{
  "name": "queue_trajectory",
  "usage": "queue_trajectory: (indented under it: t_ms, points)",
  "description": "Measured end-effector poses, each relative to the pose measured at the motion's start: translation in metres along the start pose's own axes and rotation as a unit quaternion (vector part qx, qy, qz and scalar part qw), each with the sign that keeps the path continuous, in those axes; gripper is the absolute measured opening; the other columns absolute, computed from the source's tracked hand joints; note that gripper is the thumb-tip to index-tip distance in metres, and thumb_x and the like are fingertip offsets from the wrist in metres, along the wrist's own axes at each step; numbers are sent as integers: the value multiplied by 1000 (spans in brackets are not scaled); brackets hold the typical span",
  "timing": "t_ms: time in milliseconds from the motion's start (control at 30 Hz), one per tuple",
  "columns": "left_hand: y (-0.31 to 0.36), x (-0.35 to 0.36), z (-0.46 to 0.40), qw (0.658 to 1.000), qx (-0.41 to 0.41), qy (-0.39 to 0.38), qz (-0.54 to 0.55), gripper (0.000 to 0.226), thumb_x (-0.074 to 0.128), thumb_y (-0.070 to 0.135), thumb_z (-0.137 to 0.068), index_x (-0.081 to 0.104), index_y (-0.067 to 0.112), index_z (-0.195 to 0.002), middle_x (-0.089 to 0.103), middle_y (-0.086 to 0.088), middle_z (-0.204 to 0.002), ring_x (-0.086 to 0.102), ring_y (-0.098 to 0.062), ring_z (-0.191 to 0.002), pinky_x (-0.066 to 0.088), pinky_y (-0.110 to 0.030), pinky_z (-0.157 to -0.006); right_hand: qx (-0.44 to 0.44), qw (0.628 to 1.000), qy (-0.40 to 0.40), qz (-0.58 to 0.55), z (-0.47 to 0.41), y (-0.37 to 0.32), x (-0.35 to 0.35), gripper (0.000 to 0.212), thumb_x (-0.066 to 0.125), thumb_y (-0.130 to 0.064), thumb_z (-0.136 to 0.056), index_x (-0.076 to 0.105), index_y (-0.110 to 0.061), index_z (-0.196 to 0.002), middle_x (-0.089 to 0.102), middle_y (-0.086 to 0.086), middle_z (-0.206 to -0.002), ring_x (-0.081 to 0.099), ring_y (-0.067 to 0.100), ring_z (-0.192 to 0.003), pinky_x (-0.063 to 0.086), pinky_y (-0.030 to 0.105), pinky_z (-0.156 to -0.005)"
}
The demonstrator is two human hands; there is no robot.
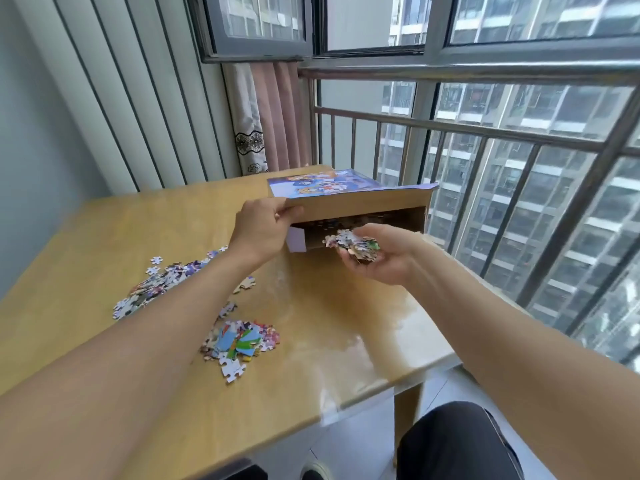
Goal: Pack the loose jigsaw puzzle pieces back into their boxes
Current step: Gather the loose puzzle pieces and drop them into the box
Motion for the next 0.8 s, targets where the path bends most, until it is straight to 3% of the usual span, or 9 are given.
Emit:
queue_trajectory:
  t_ms: [67,200,367,533,633,733,800]
  points:
    - [5,-4,-4,1000,3,4,-3,23,63,33,-96,76,24,-112,72,-2,-85,62,-25,-85,38,-28,-68,-9,1000,4,-7,-2,-12,8,17,58,-4,-98,51,1,-112,60,23,-116,62,31,-112,58,36,-73]
    - [11,-10,-8,1000,1,14,-1,23,62,35,-96,75,28,-114,66,6,-78,56,-19,-78,33,-26,-67,-45,999,14,-26,-8,-29,21,15,56,-10,-101,56,-2,-114,61,18,-112,61,31,-95,57,40,-73]
    - [16,-15,-14,1000,3,5,10,22,61,36,-96,75,32,-113,73,7,-89,60,-18,-84,37,-25,-70,-92,982,27,-165,-15,-44,39,38,38,-27,-98,52,-8,-127,62,21,-121,64,42,-103,52,62,-91]
    - [24,-18,-19,1000,8,8,24,20,61,37,-96,77,30,-106,72,7,-83,62,-20,-83,39,-26,-68,-106,965,-6,-239,-19,-47,54,47,49,-47,-92,58,-13,-123,69,17,-114,68,40,-100,53,58,-92]
    - [21,-17,-20,1000,14,2,10,23,60,39,-96,77,25,-101,71,4,-79,61,-21,-79,43,-30,-67,-124,964,-30,-233,-18,-49,50,42,46,-32,-94,56,-9,-127,68,20,-120,67,40,-106,51,55,-98]
    - [18,-14,-19,1000,22,3,-20,36,60,42,-96,68,9,-84,62,-5,-67,52,-26,-69,39,-31,-61,-153,987,-6,-38,-15,-52,37,24,37,7,-85,55,5,-102,54,35,-132,54,51,-121,43,52,-111]
    - [16,-11,-17,999,26,5,-19,39,59,45,-95,69,8,-86,65,-6,-69,55,-28,-71,43,-33,-63,-179,971,56,150,-18,-54,26,20,32,14,-91,50,10,-97,49,40,-123,49,52,-117,35,53,-115]
Point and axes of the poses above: each hand's wrist, its own z-axis away from the middle knuckle, its own x-axis out of the palm, y = z × x, the point moved 9 cm from there along -z, towards the middle knuckle
